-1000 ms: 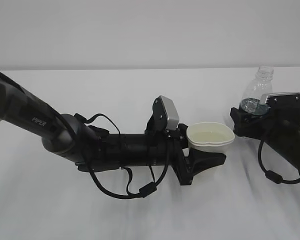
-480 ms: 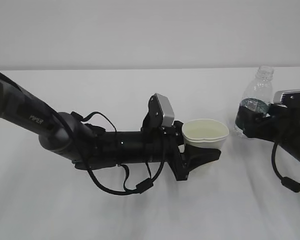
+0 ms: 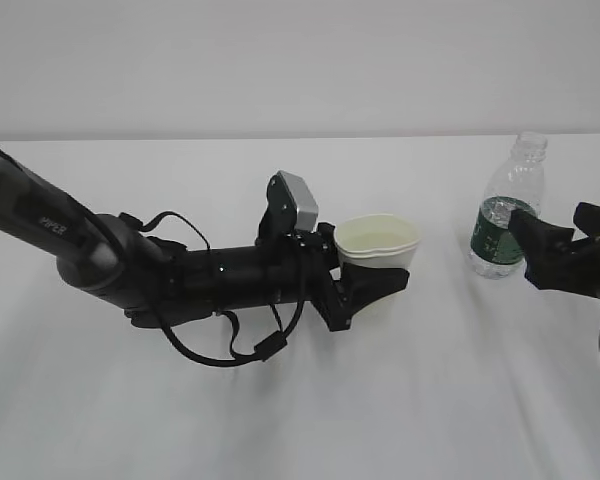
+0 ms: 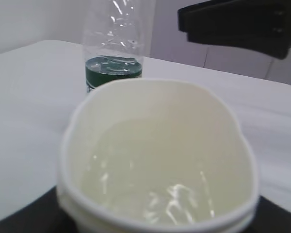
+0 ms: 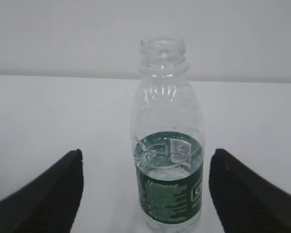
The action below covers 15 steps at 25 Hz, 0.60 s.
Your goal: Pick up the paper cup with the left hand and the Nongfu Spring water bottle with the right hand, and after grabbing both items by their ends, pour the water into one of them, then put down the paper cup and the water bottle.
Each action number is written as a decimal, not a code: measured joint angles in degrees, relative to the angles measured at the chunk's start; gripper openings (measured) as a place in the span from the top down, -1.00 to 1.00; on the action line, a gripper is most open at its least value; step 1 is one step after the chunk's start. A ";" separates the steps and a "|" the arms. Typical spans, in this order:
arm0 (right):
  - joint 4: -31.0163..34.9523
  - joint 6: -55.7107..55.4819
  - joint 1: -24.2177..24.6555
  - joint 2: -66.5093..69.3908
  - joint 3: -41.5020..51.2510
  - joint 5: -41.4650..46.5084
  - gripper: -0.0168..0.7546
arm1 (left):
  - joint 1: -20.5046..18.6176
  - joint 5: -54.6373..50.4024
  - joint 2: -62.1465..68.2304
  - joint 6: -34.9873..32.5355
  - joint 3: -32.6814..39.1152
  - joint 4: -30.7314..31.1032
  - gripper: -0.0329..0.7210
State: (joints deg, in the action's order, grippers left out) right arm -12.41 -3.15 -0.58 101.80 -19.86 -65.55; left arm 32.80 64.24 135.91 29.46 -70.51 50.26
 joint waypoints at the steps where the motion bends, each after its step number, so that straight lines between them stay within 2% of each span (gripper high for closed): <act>1: -0.43 -0.11 0.00 -1.36 0.77 0.00 -0.61 | -0.49 0.00 0.00 0.00 0.00 -0.04 -0.23; 8: -2.58 -0.71 0.00 -7.84 5.60 -0.04 -0.59 | -4.06 0.04 0.00 0.00 0.37 -0.13 -0.23; 15: -4.25 -1.63 0.00 -9.06 8.00 -0.04 -0.59 | -8.98 0.04 0.00 0.00 5.19 -0.90 -0.23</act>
State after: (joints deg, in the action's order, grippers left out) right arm -16.67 -4.78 -0.58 92.74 -11.85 -65.59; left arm 23.82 64.28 135.91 29.46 -65.32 49.36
